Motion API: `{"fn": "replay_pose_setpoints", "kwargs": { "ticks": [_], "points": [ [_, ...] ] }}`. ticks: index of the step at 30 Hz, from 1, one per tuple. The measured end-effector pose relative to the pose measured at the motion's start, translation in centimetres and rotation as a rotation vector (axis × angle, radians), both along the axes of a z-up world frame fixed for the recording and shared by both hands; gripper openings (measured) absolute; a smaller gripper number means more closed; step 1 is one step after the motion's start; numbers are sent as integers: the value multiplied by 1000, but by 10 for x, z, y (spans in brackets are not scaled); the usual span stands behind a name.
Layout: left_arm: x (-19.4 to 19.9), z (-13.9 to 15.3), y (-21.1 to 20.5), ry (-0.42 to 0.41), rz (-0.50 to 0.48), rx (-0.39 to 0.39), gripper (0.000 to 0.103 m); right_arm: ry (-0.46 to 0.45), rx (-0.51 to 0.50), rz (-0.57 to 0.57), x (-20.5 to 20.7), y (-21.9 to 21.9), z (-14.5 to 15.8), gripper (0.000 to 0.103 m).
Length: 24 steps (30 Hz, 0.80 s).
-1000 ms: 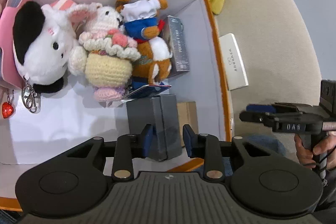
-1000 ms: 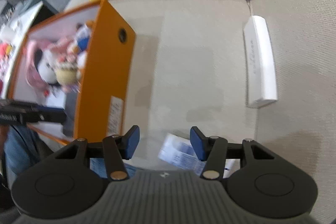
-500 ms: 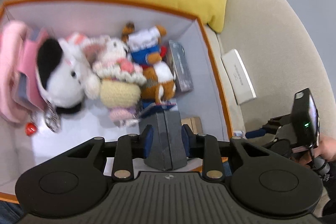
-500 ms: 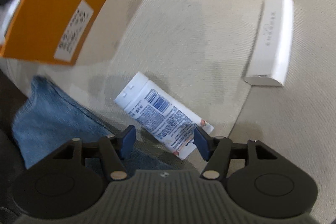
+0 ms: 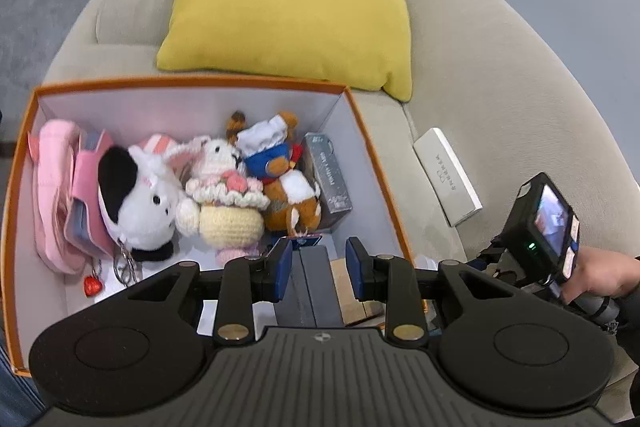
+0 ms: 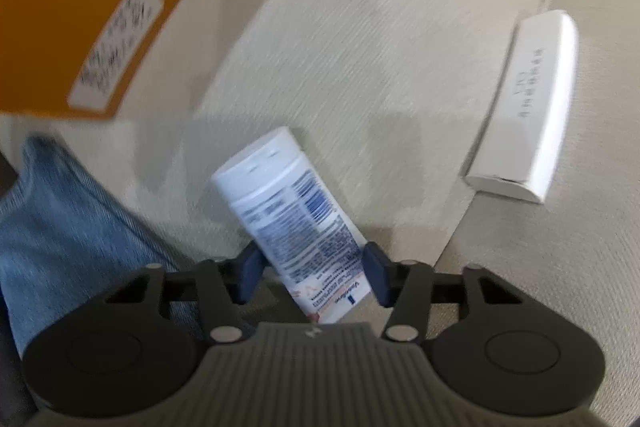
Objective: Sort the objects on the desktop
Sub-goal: 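Open the left tool to release the black box while the right tool moves toward the white lotion tube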
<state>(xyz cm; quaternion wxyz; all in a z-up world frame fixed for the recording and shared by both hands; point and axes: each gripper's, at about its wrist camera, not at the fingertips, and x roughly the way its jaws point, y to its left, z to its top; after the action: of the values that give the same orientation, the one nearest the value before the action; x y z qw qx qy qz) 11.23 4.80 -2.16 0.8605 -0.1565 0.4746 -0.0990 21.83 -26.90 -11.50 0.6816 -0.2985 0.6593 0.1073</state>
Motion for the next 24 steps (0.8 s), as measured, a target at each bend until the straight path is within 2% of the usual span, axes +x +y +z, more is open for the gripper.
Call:
{"fn": "replay_pose_setpoints", "kwargs": {
  "ticks": [4, 7, 13, 17, 19, 24],
  "points": [
    [2, 9, -11, -35, -29, 36, 33, -88, 76, -30, 2, -6, 17, 34],
    [5, 14, -25, -55, -58, 74, 33, -144, 138, -50, 10, -3, 25, 31],
    [12, 22, -62, -101, -143, 174, 33, -214, 260, -94, 32, 8, 31, 32],
    [18, 20, -83, -107, -209, 224, 33, -177, 342, -126, 28, 4, 31, 36],
    [21, 16, -95, -107, -249, 241, 33, -152, 382, -147, 29, -3, 34, 41],
    [29, 1, -132, -114, -399, 336, 33, -158, 376, -153, 27, -13, 51, 41]
  ]
}}
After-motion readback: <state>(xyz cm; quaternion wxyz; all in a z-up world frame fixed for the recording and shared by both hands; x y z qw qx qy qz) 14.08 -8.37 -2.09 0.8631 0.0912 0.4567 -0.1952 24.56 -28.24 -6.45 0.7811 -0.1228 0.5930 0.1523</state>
